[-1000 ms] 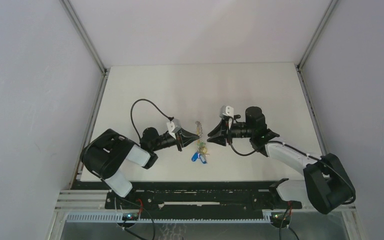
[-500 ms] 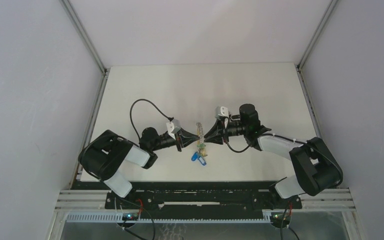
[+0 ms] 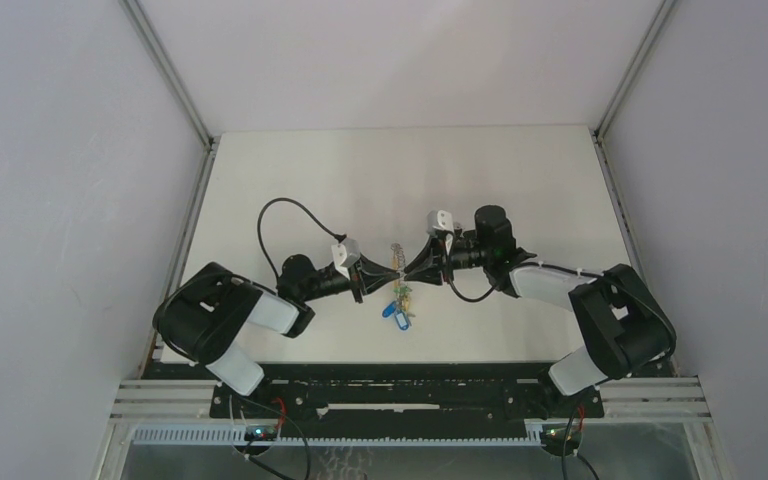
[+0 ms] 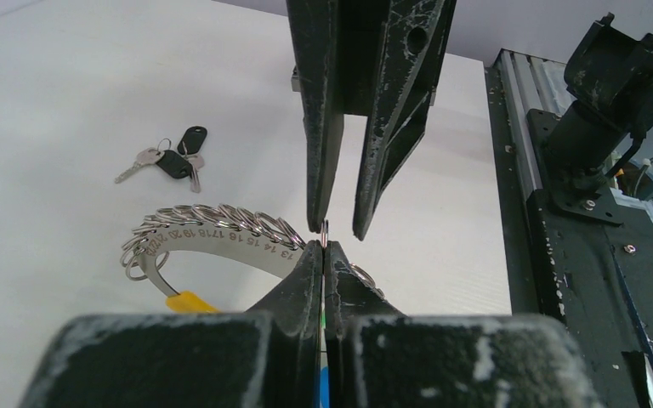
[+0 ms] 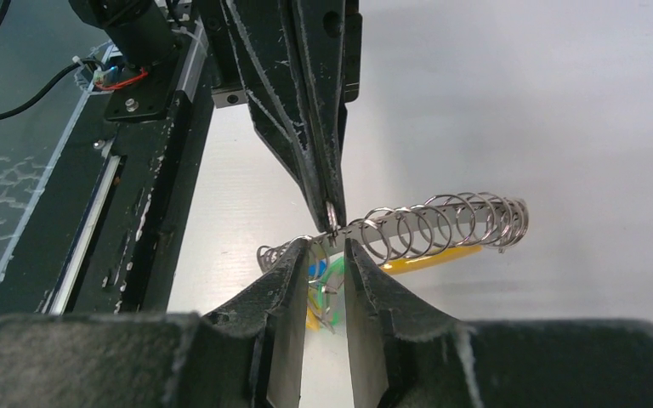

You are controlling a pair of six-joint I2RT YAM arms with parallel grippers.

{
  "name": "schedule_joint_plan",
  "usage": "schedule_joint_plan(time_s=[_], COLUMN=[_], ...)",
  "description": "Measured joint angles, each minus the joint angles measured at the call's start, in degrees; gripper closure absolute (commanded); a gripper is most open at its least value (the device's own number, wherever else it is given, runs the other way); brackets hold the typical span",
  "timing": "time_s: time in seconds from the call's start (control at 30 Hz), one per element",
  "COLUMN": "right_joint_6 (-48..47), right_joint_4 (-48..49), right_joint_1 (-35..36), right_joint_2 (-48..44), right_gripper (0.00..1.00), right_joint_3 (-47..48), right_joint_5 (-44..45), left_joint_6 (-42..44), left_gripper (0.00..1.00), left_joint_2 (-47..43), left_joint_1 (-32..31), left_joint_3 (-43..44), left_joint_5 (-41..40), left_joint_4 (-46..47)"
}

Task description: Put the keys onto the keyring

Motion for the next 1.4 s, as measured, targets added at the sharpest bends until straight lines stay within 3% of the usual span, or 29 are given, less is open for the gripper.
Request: schedule_joint_plan(time_s=[0.3,0.5,0.63,0.77,1.0,1.17,1.4], right_joint_6=[0.68,0.70,0.31,-0.85,-8.13,-14.25,-18.80], right_joint_4=[1.70,1.16,-0.63,-3.80,-22.16,-39.69,-60.59], right_joint_1=[0.72,1.42,1.62,1.64,2.64,4.87,9.62], right_joint_2=[1.95,2.40,3.17,3.19,1.84,0.74,1.62], right_gripper=[0.82,0.89,1.00,1.00,1.00,1.00,1.00], right_joint_3=[1.16,2.03,3.67,4.79,10.05,16.65,29.14], right_joint_5=[-0.09,-0.83,-1.53,-1.90,2.38,12.63,28.09], left_joint_6=[-0.42,-0.44,-0.44,-0.44,-0.35,-0.37,-0.26], left_gripper=[1.00,1.00,1.00,0.94,0.69,0.62,0.62], left_joint_2=[-0.09,-0.09,-0.28,-0.33,-0.33,-0.33,-0.31], left_joint_1=[0.00,0.00,0.17,0.22,0.22,0.15,0.11], left_joint_3=[0.00,0.00,-0.02,-0.09,-0.31,-0.31,-0.31], left_joint_5=[0.46,0.46,0.39,0.37,-0.72,-0.63,-0.59], left_joint_4=[0.00,0.00,-0.04,-0.09,0.31,1.27,1.57])
